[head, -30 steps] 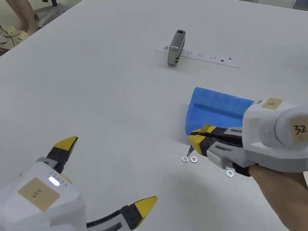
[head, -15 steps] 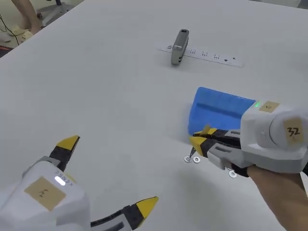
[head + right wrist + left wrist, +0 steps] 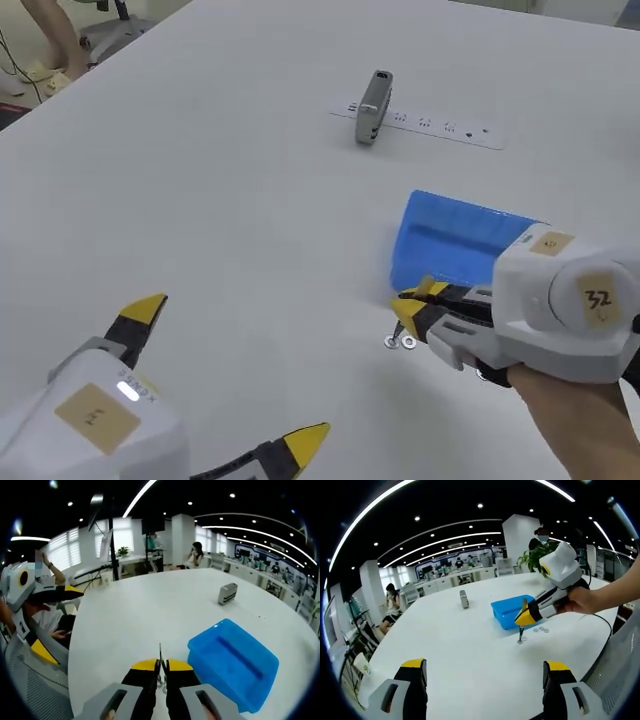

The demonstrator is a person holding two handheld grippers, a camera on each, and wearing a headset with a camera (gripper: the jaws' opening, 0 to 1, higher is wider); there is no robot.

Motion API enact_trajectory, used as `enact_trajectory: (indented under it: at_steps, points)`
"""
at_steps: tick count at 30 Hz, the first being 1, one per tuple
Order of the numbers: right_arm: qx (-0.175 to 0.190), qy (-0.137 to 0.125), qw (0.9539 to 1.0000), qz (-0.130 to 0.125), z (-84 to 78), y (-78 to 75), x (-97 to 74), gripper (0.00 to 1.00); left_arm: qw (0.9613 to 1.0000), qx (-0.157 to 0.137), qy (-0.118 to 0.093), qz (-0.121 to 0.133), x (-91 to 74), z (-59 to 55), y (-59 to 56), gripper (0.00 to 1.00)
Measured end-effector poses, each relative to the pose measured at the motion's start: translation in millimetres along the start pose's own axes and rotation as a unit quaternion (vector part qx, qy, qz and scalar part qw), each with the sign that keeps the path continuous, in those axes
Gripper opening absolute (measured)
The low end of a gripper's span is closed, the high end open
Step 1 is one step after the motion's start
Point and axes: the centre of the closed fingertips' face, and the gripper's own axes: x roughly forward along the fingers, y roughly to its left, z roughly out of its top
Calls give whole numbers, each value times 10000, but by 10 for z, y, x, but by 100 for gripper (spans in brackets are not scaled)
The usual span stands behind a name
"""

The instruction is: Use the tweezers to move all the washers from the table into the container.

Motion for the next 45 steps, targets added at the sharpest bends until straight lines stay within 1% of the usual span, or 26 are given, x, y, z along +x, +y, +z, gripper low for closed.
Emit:
enact_trajectory:
  at_steps: [7,10,15,17,18,24,26,28,30,34,37,45]
  points:
    - [61,108,9999,-25,-11,-21,-12,1,10000,14,2,6,-4,-2,1,99]
    - [116,130,9998,-27,-3,-23,-17,1,10000,-70,-53,16,-10,13,17,99]
    - [154,133,9998,-29,74,-27,-77,1,10000,-62,-54,28,-11,14,19,99]
    - [134,122,9998,-38,101,-33,-99,0,10000,-59,-34,-17,-9,7,1,99]
    - [140,126,9998,-38,111,-36,-110,0,9999,-70,-40,-88,-7,9,-26,99]
    - [153,89,9998,-59,185,-38,-194,0,9998,19,-18,-182,-8,3,-75,99]
    - [136,93,9998,-70,205,-38,-219,0,9999,53,-40,-144,-11,8,-64,99]
    - [132,98,9998,-86,227,-44,-245,0,9999,-1,-83,-147,-10,17,-59,99]
    - [169,112,9998,-86,239,-46,-266,0,9999,-24,-38,-157,-6,0,-60,99]
    - [179,130,9997,-78,266,-51,-302,0,9998,32,-59,-168,-2,2,-69,99]
    - [142,127,9998,-96,297,-70,-332,0,9998,64,-30,-193,6,-13,-78,99]
    - [78,32,9998,-159,420,-136,-417,0,9997,122,20,-220,19,-34,-91,99]
